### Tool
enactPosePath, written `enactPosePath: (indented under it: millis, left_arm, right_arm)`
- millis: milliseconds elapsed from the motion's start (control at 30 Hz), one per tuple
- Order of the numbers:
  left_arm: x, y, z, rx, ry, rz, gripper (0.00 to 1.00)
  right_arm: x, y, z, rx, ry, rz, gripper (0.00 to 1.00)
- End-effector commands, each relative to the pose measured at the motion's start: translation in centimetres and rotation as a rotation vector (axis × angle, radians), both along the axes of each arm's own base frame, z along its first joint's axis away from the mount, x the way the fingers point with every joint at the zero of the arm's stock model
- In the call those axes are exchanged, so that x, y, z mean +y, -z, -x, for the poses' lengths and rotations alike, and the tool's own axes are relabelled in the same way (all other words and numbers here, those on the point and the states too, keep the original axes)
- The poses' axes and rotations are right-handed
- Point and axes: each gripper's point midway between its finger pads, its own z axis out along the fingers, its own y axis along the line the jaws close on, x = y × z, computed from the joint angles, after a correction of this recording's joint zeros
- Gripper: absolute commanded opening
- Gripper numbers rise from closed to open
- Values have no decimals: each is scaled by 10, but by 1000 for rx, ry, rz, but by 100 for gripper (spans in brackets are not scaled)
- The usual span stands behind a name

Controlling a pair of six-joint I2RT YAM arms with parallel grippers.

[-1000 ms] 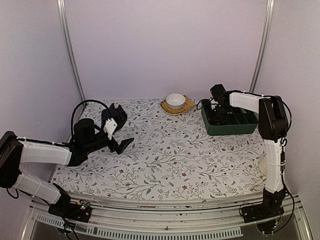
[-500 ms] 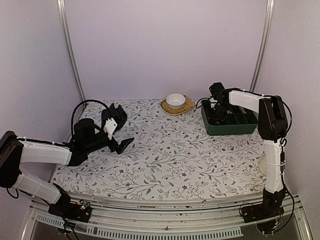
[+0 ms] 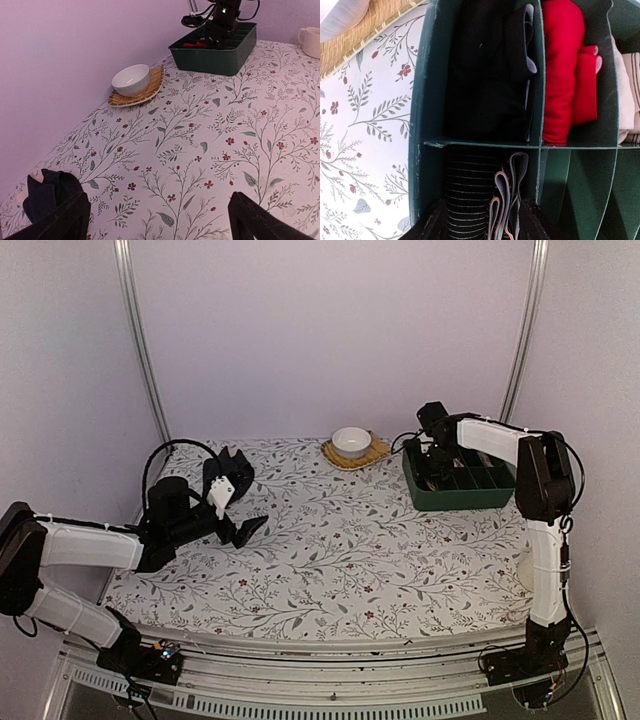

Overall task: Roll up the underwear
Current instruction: Place the underwear in the storage box.

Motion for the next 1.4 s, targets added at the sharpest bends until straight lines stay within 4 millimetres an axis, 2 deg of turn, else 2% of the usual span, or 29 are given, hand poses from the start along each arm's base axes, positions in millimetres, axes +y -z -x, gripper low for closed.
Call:
enactPosePath:
  millis: [0,200,300,333,367,400,533,633,733,767,900,1000,1067,1167,1233,1267,1300,1367]
  left_arm:
    - [0,-11,-8,-27,-15,23,98]
    - [2,-13,-9,-32,-27,26,99]
    - [3,-12,-9,-32,-32,26,99]
    - [3,-13,-10,-32,-35,26,99]
    - [4,-13,-10,-33,-37,28,98]
    - [4,-13,-11,-33,-42,28,98]
    - [10,-17,-15,-49,-82,36,99]
    - [19,-28,-24,-67,-142,51,99]
    - [22,-42,-34,-64,-155,32,99]
    - [23,-45,-38,-52,-163,27,99]
    - [38,-52,-70,14,-231,-2,99]
    - [59,-45,-111,91,-329,-64,98]
    - [82,-42,-147,142,-422,-100,98]
    - [107,-18,-187,233,-501,-162,99]
    - [120,0,-206,294,-534,-185,98]
    - [125,19,-213,341,-541,-205,97]
    - [129,26,-220,366,-552,-217,96]
    - [137,60,-225,455,-566,-260,93]
  right_arm:
    - [9,-22,1,-32,-17,6,51]
    - [9,-59,2,-101,-27,38,63]
    - [5,-80,5,-139,-30,52,77]
    - [4,-88,8,-152,-34,57,85]
    - [3,-93,10,-162,-37,66,97]
    - [1,-100,14,-176,-39,78,99]
    - [1,-126,31,-249,-33,118,99]
    - [10,-144,51,-343,-20,146,99]
    - [24,-147,72,-424,-18,203,99]
    - [29,-139,79,-433,-21,212,99]
    - [55,-109,100,-406,-105,118,99]
    - [83,-92,129,-399,-255,-55,99]
    - [92,-99,148,-452,-329,-164,99]
    - [91,-103,166,-526,-382,-223,99]
    - [94,-111,175,-539,-404,-273,99]
    - [98,-116,180,-545,-414,-297,99]
    - [101,-121,184,-556,-424,-310,99]
    - [106,-123,190,-572,-434,-310,99]
